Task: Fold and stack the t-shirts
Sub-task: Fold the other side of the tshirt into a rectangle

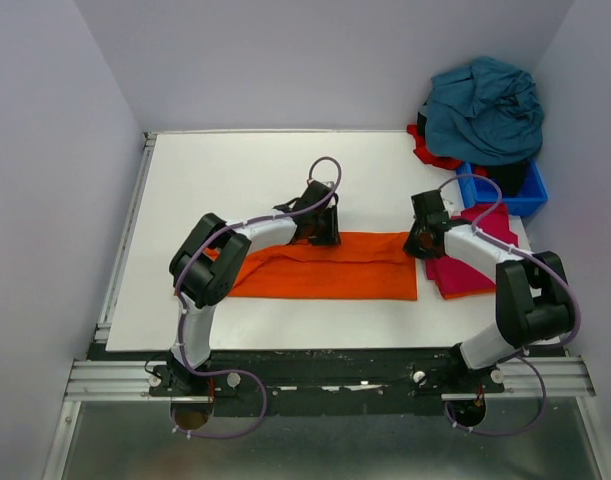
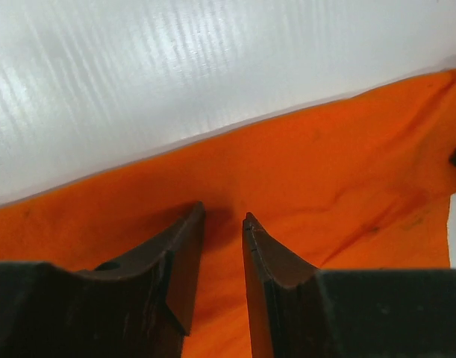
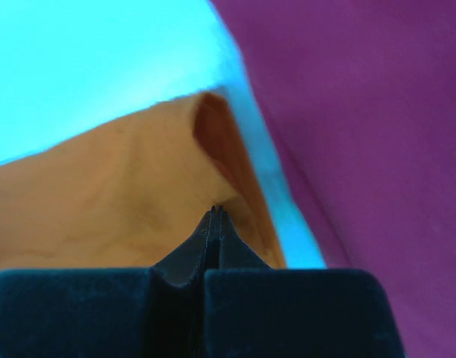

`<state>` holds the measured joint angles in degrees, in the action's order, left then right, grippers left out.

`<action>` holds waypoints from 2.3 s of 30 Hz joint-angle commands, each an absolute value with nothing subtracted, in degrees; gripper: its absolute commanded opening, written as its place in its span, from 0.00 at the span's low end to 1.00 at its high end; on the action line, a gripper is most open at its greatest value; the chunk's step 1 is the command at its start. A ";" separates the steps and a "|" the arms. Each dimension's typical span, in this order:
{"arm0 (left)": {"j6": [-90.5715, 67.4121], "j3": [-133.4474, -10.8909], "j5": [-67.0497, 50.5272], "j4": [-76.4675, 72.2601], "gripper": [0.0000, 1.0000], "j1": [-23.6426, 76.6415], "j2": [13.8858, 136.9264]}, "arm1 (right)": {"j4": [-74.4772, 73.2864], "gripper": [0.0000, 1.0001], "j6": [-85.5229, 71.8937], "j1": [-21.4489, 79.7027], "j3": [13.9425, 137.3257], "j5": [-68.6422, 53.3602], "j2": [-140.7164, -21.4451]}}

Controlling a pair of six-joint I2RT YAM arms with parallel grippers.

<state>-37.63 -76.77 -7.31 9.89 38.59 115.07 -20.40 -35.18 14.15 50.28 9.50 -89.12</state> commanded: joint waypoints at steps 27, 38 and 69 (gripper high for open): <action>-37.97 -75.15 -2.29 9.76 0.40 37.97 112.67 | -26.98 0.01 -39.90 10.55 59.77 12.93 -100.19; -35.78 -78.66 -0.53 13.35 0.41 37.88 111.54 | -24.89 0.01 -35.09 10.63 55.99 12.08 -89.04; -40.69 -40.96 8.18 10.29 0.00 8.62 73.55 | -4.56 0.01 -30.06 41.75 94.81 -37.09 -125.32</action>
